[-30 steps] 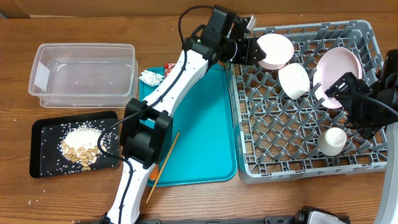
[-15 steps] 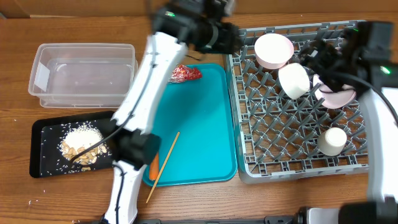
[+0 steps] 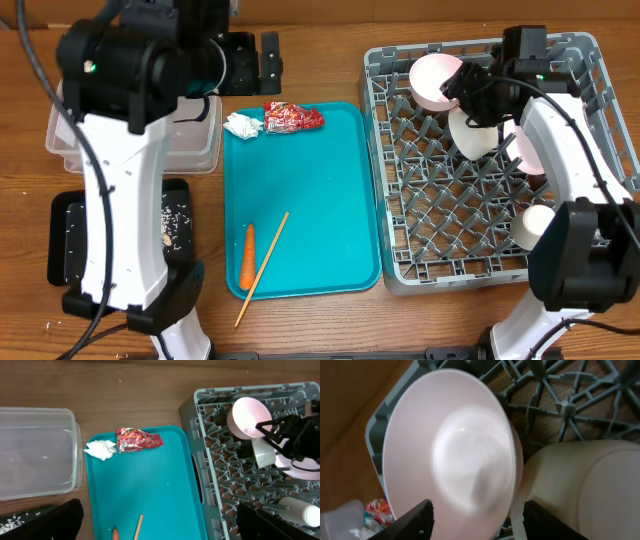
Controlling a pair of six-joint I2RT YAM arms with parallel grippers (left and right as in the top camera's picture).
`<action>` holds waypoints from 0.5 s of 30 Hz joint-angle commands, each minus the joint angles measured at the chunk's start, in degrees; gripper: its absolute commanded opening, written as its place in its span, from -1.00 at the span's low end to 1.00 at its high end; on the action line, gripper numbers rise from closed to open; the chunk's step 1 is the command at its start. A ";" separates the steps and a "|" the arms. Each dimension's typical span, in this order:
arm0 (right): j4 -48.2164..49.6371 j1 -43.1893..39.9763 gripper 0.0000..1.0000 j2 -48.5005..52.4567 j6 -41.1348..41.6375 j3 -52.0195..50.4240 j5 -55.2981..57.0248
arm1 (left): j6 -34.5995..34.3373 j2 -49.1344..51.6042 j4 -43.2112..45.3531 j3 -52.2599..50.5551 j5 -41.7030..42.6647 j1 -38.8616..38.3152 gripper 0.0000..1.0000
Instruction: Sort waste into correct bins and load items into the dishwasher
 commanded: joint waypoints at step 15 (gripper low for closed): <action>-1.09 -0.09 -0.92 0.22 -4.09 2.49 4.81 | 1.53 -0.72 -0.11 0.31 -1.53 0.09 1.00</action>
